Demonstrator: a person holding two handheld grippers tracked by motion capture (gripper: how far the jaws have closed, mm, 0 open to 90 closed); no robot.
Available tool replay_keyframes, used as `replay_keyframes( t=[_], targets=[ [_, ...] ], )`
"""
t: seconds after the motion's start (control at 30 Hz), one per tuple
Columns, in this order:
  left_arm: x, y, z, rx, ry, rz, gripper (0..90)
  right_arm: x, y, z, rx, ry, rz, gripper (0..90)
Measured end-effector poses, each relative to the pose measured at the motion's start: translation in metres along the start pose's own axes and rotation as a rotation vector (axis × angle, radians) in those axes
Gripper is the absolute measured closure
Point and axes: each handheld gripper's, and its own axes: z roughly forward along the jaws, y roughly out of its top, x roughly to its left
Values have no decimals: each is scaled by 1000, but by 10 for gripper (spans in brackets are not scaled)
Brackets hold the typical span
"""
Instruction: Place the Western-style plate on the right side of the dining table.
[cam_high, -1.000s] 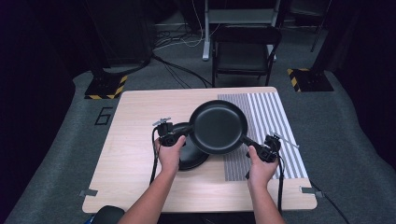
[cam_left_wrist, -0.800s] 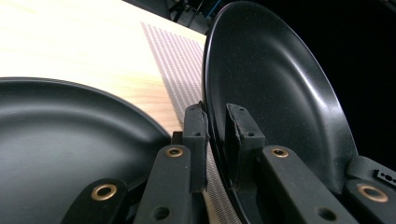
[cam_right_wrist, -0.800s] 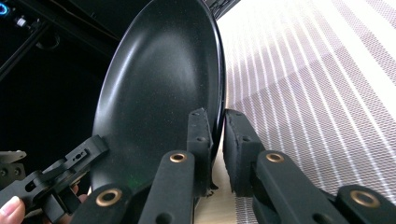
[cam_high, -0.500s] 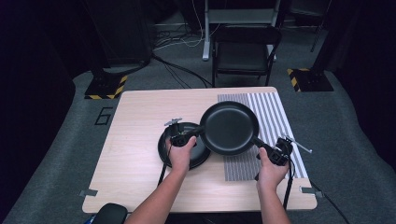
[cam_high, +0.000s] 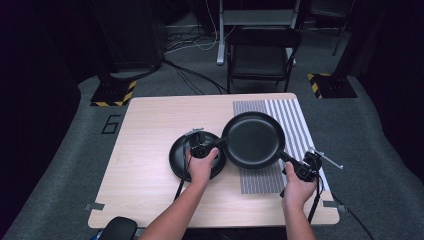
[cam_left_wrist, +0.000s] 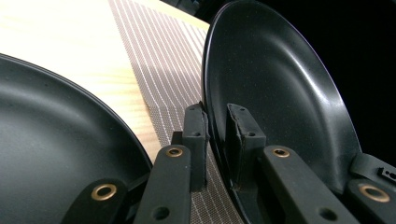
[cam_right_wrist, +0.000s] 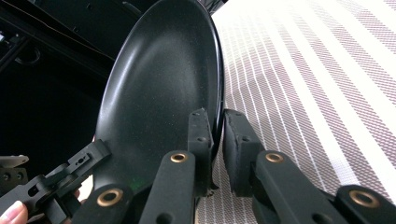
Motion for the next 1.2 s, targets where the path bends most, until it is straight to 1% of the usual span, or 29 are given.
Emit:
replay_keyframes(
  t=[0.13,0.17,0.2,0.23,0.5,0.63,0.73,0.87,0.93,1.0,1.1,1.2],
  targets=[
    [-2,-4,5,11,1,0,786,-6,-1,-3,4,-10,1,816],
    [-3,-4,6,15,0,4,786,-8,-2,-3,3,-14,10,816],
    [-3,-5,7,20,1,6,786,-9,-2,-4,2,-14,5,816],
    [-3,-6,8,21,-1,5,786,-10,-2,-5,1,-16,12,816],
    [-6,-12,17,46,-7,9,786,-21,-4,-9,-6,-30,14,815],
    [-8,-15,24,59,-8,7,786,-28,-5,-12,-9,-40,28,816],
    [-11,-17,30,67,-11,9,787,-35,-5,-13,-11,-47,37,817],
    [-13,-17,37,83,-13,17,789,-41,-4,-14,-16,-56,47,816],
    [-16,-17,40,81,-13,4,788,-43,-3,-15,-21,-61,52,817],
    [-17,-16,43,84,-14,12,788,-45,-2,-16,-22,-61,53,817],
    [-17,-14,47,85,-18,-5,793,-46,2,-15,-27,-64,55,817],
    [-18,-12,51,82,-17,-5,793,-47,5,-14,-28,-71,55,817]
  ],
)
